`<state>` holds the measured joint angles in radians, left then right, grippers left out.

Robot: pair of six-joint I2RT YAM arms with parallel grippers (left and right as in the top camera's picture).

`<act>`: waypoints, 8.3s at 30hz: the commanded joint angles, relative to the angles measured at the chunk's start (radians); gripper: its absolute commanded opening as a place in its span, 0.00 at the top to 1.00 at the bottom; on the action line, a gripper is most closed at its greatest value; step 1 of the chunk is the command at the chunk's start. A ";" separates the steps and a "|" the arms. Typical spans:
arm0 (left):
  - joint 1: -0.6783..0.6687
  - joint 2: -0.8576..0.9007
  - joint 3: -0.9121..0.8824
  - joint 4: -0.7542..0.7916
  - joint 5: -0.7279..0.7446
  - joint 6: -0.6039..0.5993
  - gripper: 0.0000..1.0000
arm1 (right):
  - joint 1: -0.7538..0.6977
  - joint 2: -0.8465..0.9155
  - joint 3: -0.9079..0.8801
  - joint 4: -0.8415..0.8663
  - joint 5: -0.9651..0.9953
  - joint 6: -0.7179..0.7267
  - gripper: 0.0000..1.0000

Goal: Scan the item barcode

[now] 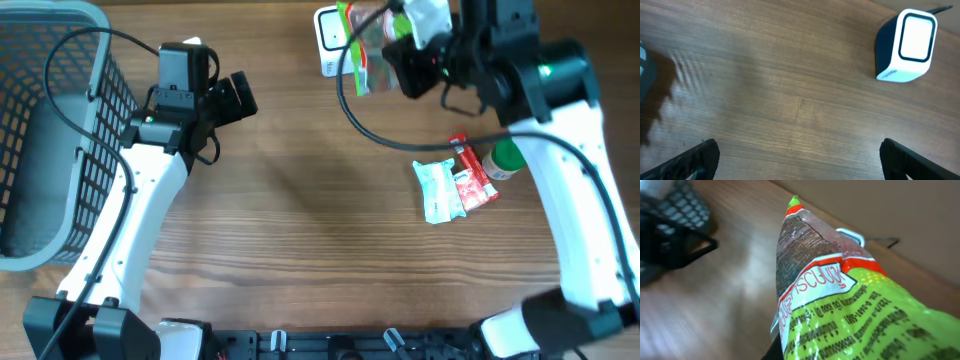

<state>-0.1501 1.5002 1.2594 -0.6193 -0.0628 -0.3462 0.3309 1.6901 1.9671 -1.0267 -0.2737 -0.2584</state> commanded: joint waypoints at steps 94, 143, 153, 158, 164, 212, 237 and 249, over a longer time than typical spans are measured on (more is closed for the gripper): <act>0.004 0.007 0.003 -0.001 -0.010 0.028 0.00 | -0.211 0.105 -0.340 0.099 0.060 0.187 0.00; 0.004 0.007 0.003 -0.001 -0.010 0.028 0.00 | -0.287 -1.571 -1.032 0.481 0.071 0.063 0.00; 0.004 0.007 0.003 -0.001 -0.010 0.028 0.00 | -0.288 -1.680 -1.669 1.357 0.072 0.273 0.00; 0.004 0.007 0.003 -0.001 -0.010 0.028 0.00 | -0.288 -1.687 -1.845 1.494 0.127 0.371 0.00; 0.004 0.007 0.003 -0.001 -0.010 0.028 0.00 | -0.288 -1.687 -1.963 1.481 0.212 0.425 0.00; 0.035 -0.636 0.003 -0.107 -0.043 0.028 0.00 | -0.288 -1.685 -1.962 1.028 0.214 0.417 0.00; 0.159 -1.494 -0.363 -0.347 -0.036 -0.078 0.00 | -0.288 -1.685 -1.962 1.028 0.214 0.418 0.00; 0.161 -1.496 -0.892 0.709 0.072 -0.164 0.00 | -0.288 -1.685 -1.962 1.028 0.214 0.417 0.00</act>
<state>0.0032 0.0143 0.5335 -0.1322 -0.0544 -0.4881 0.0486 0.0154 0.0059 -0.0006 -0.0620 0.1459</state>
